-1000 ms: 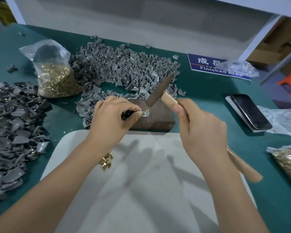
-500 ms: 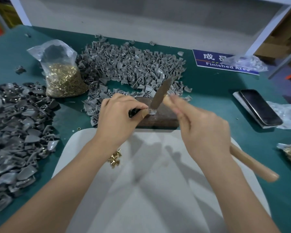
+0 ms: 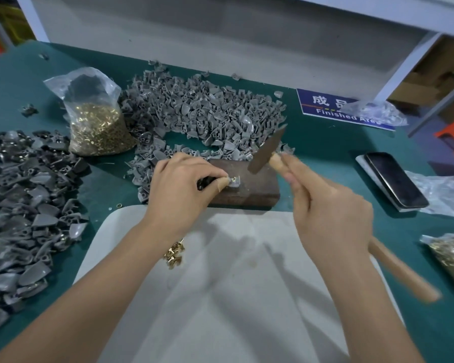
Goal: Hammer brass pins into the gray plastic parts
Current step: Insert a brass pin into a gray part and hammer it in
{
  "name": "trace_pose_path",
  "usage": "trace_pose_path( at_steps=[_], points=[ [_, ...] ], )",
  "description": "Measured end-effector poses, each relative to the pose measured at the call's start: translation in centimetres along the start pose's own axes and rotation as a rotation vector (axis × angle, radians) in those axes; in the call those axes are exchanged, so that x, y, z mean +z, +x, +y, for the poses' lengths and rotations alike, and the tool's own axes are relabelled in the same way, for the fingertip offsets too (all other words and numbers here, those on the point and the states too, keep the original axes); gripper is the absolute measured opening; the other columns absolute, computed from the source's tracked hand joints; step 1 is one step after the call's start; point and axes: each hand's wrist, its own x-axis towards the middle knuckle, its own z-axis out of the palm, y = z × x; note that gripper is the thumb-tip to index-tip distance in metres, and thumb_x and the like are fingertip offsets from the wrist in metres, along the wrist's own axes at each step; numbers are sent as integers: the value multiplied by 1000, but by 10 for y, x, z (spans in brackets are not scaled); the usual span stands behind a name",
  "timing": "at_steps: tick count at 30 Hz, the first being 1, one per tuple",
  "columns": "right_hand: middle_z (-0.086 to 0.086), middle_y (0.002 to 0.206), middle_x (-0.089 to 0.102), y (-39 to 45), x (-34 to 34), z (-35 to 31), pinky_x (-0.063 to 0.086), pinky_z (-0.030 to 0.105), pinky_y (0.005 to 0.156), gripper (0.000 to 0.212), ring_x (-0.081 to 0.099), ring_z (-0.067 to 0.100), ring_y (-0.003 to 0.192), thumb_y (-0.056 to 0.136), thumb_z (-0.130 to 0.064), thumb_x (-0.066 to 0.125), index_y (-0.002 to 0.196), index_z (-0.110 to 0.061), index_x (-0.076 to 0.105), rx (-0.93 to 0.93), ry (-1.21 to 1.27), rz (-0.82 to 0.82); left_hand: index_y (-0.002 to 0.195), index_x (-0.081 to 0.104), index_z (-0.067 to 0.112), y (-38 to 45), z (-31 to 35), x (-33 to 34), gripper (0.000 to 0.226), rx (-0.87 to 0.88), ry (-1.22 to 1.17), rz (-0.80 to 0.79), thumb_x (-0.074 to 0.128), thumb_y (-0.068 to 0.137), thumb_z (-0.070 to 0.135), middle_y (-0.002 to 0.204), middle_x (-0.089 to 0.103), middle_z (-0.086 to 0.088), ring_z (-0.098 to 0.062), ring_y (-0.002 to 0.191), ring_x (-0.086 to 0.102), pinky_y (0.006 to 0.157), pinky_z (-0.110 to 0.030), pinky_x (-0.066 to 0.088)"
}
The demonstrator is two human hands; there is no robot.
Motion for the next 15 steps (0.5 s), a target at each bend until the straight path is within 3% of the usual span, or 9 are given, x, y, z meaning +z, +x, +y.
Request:
trace_pose_path(
  at_steps=[3, 7, 12, 15],
  points=[
    [2, 71, 66, 1, 6, -7, 30, 28, 53, 36, 53, 31, 52, 107, -29, 49, 139, -35, 63, 34, 81, 150, 95, 78, 42, 2, 0, -1, 15, 1, -25, -11, 69, 90, 52, 95, 70, 24, -11, 101, 56, 89, -41, 40],
    [2, 74, 68, -5, 11, -17, 26, 30, 51, 37, 59, 36, 58, 105, -40, 43, 138, -44, 61, -38, -30, -119, 92, 79, 42, 1, -4, 2, 9, -31, -62, -5, 73, 88, 47, 92, 70, 25, -14, 99, 59, 91, -52, 48],
    [1, 78, 69, -5, 6, -15, 31, 28, 51, 36, 57, 31, 57, 106, -30, 48, 139, -35, 62, 23, 94, 139, 90, 77, 44, 1, -5, 4, 9, -52, -57, 1, 71, 90, 50, 94, 71, 25, -8, 100, 56, 90, -44, 40],
    [2, 73, 67, -7, 8, -19, 27, 29, 51, 34, 59, 34, 56, 104, -32, 54, 136, -38, 65, -44, 18, -45, 92, 77, 44, 0, -5, 5, 7, -42, -29, 0, 72, 90, 48, 95, 71, 24, -10, 100, 56, 88, -41, 38]
  ],
)
